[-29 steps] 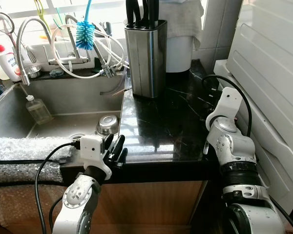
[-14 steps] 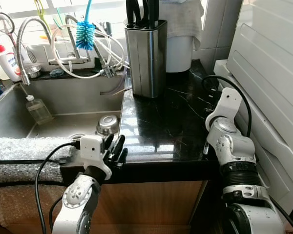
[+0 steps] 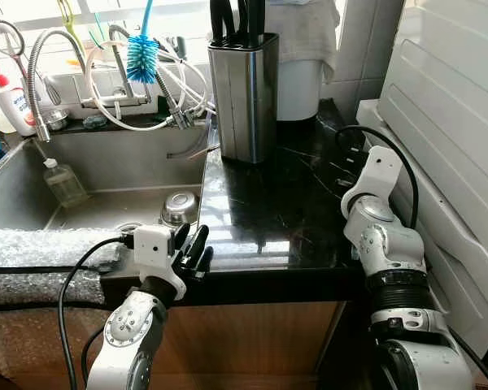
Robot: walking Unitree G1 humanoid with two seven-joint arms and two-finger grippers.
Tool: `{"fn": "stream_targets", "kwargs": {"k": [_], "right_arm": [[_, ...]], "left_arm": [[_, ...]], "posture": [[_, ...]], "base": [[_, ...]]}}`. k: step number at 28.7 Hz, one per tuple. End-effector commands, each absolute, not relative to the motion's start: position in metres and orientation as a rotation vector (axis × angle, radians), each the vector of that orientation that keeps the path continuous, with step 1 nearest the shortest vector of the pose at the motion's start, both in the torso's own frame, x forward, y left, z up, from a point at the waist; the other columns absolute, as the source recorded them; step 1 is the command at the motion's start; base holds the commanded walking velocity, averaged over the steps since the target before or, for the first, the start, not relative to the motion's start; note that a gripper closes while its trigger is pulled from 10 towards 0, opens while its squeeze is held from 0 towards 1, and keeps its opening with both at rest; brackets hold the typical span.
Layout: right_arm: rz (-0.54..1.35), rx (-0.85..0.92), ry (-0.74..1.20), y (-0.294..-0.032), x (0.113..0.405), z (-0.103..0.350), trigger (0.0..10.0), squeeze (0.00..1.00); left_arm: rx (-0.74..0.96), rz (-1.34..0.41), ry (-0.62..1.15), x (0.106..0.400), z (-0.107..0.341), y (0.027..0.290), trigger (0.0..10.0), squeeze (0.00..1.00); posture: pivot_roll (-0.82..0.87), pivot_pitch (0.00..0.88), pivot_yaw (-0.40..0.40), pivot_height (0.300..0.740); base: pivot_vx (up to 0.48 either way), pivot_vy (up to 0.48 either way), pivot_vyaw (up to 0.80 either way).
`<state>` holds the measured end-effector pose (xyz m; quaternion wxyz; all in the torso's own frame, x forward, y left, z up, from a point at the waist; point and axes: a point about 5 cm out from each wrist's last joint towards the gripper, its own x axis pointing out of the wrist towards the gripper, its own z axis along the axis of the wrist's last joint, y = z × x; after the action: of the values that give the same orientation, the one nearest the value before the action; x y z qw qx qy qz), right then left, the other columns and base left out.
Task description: Kitchen organization
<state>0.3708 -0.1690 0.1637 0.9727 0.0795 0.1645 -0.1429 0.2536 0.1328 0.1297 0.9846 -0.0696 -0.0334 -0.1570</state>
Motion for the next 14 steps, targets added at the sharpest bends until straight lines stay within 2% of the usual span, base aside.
{"fn": "stream_targets", "kwargs": {"k": [1, 9, 10, 12, 13, 14], "right_arm": [[-0.268, 0.170, 0.322, -0.164, 0.371, 0.164, 0.0, 0.00], [-0.226, 0.224, 0.160, -0.159, 0.374, 0.192, 0.0, 0.00], [-0.189, 0.216, 0.118, -0.155, 0.375, 0.201, 3.5, 0.00], [-0.162, 0.207, 0.093, -0.152, 0.375, 0.205, 3.5, 0.00], [-0.127, 0.216, 0.074, -0.147, 0.374, 0.209, 10.0, 0.00], [-0.118, 0.224, 0.059, -0.145, 0.373, 0.211, 10.0, 0.00]], "left_arm": [[-0.145, -0.324, 0.037, 0.250, 0.110, 0.132, 10.0, 0.00], [-0.141, -0.320, 0.032, 0.251, 0.111, 0.132, 10.0, 0.00], [-0.142, -0.319, 0.032, 0.251, 0.111, 0.132, 10.0, 0.00], [-0.141, -0.319, 0.032, 0.252, 0.111, 0.132, 10.0, 0.00], [-0.141, -0.318, 0.031, 0.252, 0.112, 0.132, 10.0, 0.00], [-0.141, -0.317, 0.031, 0.252, 0.112, 0.132, 10.0, 0.00]], "posture": [[-0.04, 0.000, 0.075, 0.740], [-0.04, 0.000, 0.075, 0.740], [-0.04, 0.000, 0.075, 0.740], [-0.04, 0.000, 0.075, 0.740], [-0.04, 0.000, 0.074, 0.740], [-0.04, 0.000, 0.074, 0.740]], "base": [[0.000, 0.000, 0.00], [0.000, 0.000, 0.00], [0.000, 0.000, 0.00], [0.000, 0.000, 0.00], [0.000, 0.000, 0.00], [0.000, 0.000, 0.00]]}}
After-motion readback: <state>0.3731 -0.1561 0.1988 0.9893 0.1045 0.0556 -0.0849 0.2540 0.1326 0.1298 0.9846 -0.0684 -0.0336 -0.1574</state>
